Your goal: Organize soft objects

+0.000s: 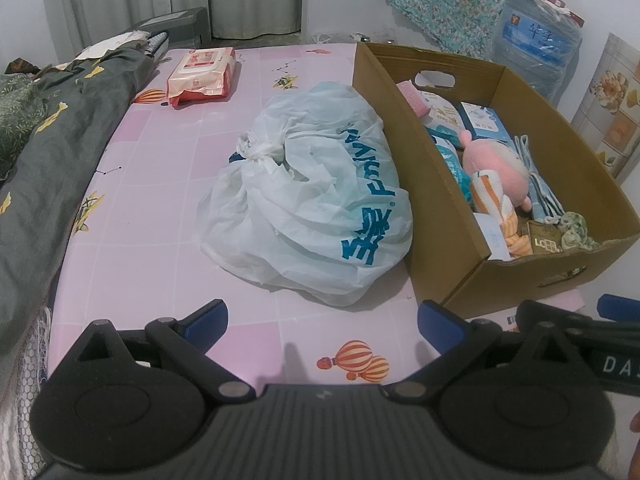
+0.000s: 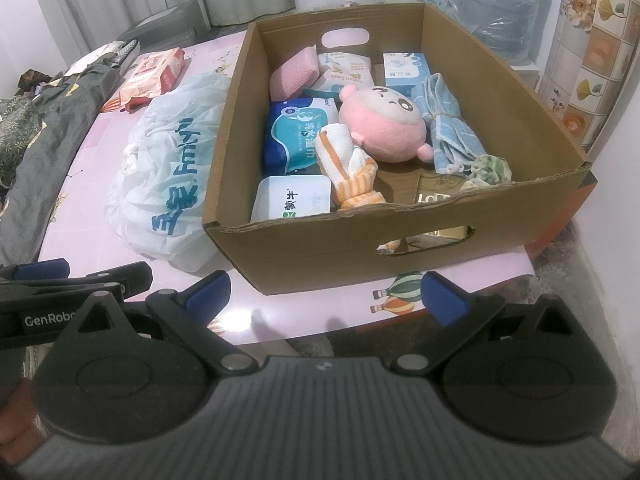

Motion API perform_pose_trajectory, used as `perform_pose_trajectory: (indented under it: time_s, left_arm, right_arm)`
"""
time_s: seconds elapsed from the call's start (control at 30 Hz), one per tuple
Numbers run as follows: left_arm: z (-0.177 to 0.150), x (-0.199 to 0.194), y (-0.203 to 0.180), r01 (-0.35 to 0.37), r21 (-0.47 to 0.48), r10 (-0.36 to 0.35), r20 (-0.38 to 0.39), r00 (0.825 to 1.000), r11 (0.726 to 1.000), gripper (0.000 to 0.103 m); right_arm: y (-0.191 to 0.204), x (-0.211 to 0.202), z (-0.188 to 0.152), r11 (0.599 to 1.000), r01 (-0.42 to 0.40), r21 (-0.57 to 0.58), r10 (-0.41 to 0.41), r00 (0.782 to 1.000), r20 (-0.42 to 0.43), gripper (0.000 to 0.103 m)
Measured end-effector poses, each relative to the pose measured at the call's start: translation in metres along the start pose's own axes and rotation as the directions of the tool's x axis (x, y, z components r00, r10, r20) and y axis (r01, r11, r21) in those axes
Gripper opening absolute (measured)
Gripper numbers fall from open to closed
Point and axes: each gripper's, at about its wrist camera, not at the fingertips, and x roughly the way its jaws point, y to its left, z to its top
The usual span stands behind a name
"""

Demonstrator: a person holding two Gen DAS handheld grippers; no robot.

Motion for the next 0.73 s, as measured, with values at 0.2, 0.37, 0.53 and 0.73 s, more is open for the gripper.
perform_pose_trajectory:
  time_s: [0.2, 0.37, 0.53, 0.73]
  left_arm:
    - [0.0000, -0.0004, 0.0003, -0.001, -0.002, 0.001, 0.000, 1.000, 1.000, 0.102]
    - [0.0006, -0.0005, 0.0002, -0.002, -0.005, 0.002, 0.001, 1.000, 1.000, 0.102]
    - [0.0005, -0.0009, 0.0008, -0.002, -0.004, 0.002, 0.002, 1.000, 1.000, 0.102]
    - [0.0022, -0.0023, -0.0004, -0.005, -0.007, 0.005, 0.003, 1.000, 1.000, 0.102]
  right_arm:
    - [-0.0002, -0.0003, 0.0004, 1.000, 0.000, 0.000, 0.000, 1.000, 0.000, 0.102]
    - [0.0013, 0.0004, -0.0010, 1.000, -0.001, -0.001, 0.001, 1.000, 0.001, 0.102]
    - [0.0022, 0.0002, -0.0010, 1.000, -0.001, -0.002, 0.001, 1.000, 0.002, 0.102]
    - [0.0031, -0.0001, 0.0000, 1.000, -0.002, -0.004, 0.002, 1.000, 0.003, 0.102]
